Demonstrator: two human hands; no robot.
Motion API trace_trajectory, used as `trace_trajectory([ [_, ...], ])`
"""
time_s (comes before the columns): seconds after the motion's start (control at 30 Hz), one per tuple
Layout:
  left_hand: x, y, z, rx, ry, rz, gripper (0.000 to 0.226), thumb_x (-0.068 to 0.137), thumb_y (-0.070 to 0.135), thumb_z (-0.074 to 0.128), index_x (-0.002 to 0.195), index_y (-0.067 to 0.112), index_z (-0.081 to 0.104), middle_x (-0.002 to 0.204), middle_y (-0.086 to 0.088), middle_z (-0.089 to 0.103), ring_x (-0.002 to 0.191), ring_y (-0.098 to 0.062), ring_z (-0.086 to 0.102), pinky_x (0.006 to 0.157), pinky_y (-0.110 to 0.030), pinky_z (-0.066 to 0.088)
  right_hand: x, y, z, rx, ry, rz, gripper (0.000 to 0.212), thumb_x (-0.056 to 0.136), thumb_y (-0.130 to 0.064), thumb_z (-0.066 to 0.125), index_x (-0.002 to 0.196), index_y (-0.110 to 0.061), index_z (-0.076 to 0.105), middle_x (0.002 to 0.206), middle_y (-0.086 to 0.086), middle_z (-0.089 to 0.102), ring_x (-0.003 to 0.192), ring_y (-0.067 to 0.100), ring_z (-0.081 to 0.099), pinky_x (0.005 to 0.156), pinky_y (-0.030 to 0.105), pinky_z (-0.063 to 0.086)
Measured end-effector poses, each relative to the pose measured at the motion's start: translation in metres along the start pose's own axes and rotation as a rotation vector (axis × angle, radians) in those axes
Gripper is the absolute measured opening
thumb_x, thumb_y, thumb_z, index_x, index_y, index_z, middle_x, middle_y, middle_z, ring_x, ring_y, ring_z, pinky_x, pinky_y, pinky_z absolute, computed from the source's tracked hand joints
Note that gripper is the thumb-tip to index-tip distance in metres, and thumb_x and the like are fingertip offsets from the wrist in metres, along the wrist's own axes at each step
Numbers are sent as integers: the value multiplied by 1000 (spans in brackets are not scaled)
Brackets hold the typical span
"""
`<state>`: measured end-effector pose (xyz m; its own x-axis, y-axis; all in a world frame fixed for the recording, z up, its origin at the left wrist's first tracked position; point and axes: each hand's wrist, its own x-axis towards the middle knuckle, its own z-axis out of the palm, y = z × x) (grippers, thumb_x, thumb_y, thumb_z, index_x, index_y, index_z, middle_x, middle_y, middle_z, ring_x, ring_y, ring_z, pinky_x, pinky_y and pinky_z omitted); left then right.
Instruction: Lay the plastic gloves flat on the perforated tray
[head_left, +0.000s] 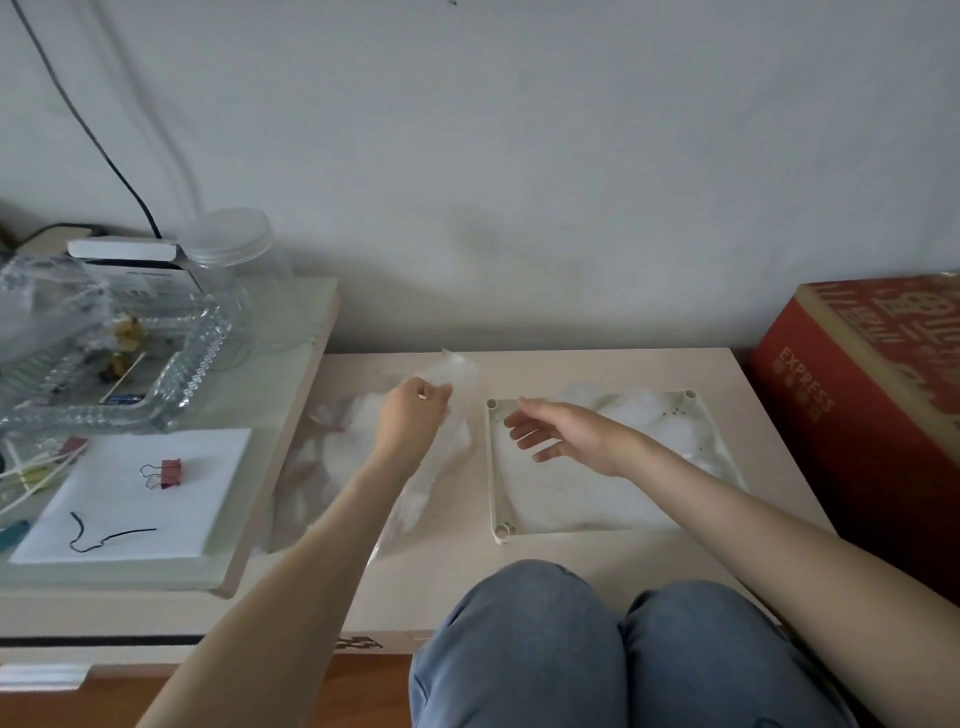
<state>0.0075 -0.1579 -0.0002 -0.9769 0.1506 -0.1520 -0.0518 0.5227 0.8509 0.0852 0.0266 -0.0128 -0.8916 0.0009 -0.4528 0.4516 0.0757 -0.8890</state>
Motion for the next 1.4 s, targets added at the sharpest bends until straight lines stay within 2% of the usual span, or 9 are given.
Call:
trace_trajectory([
  [0.2, -4, 29, 6, -346, -59, -69, 15, 96, 16, 48, 84, 17, 57, 82, -1, 71, 91, -30, 68, 88, -46, 54, 0, -2, 4, 214, -60, 4, 24, 92, -33, 58, 96, -9, 61, 92, 8, 60, 86, 20, 59, 80, 30, 49],
  [0.47, -17, 69, 6, -875, -288, -63, 19, 103, 14, 39, 104, 4, 55, 92, -11, 72, 78, -25, 72, 76, -36, 59, 2, -9, 3, 524, -25, -78, 79, 72, -50, 69, 133, -5, 44, 127, 15, 59, 116, 23, 59, 97, 31, 49],
  [0.6, -22, 84, 6, -1297, -516, -152, 23, 104, 14, 36, 105, 6, 58, 95, -9, 72, 85, -20, 72, 73, -30, 59, -1, -10, 0, 542, -89, -89, 77, 84, -69, 37, 135, -12, 47, 136, 6, 56, 124, 17, 54, 107, 33, 39],
  [0.7, -18, 90, 13, -1566, -515, -283, 28, 105, 9, 30, 105, 0, 56, 94, -21, 71, 85, -30, 71, 76, -36, 59, 0, -15, -8, 650, -97, -81, 84, 88, -72, 17, 135, -9, 47, 117, 4, 66, 107, 15, 63, 89, 28, 46],
  [0.8, -9, 90, 25, -1579, -488, -338, 33, 105, 7, 25, 126, -6, 48, 105, -28, 65, 90, -35, 68, 74, -41, 59, -8, -21, -13, 845, -103, -116, 74, 90, -68, 33, 120, -4, 55, 95, 6, 69, 81, 17, 68, 63, 25, 52],
  [0.9, -5, 83, 41, -1478, -447, -350, 38, 104, 7, 27, 138, -2, 40, 108, -23, 62, 97, -31, 65, 77, -39, 58, -7, -14, -25, 947, -55, -133, 72, 76, -56, 66, 123, -3, 52, 103, 11, 62, 91, 26, 63, 74, 32, 55],
  [1.07, 2, 66, 59, -1340, -504, -318, 40, 103, 13, 37, 140, -2, 41, 138, -20, 51, 119, -30, 57, 103, -37, 45, -16, -4, -40, 845, 12, 1, 55, 86, -57, 51, 107, -6, 56, 71, 5, 63, 53, 17, 61, 52, 25, 52],
  [1.23, -14, 78, 68, -1478, -650, -300, 37, 101, 9, 33, 74, 1, 57, 137, -24, 43, 111, -40, 60, 86, -53, 53, -6, 15, -36, 760, -148, 125, 67, 82, -65, 60, 120, -9, 57, 91, 4, 52, 74, 19, 49, 59, 27, 47],
  [1.4, -13, 82, 77, -1614, -763, -273, 7, 79, 5, 52, 75, 9, 46, 132, -19, 38, 122, -39, 54, 96, -55, 47, -4, 15, -34, 904, -117, 70, 50, 89, -57, 56, 99, -11, 73, 88, 0, 62, 79, 15, 59, 70, 25, 49],
])
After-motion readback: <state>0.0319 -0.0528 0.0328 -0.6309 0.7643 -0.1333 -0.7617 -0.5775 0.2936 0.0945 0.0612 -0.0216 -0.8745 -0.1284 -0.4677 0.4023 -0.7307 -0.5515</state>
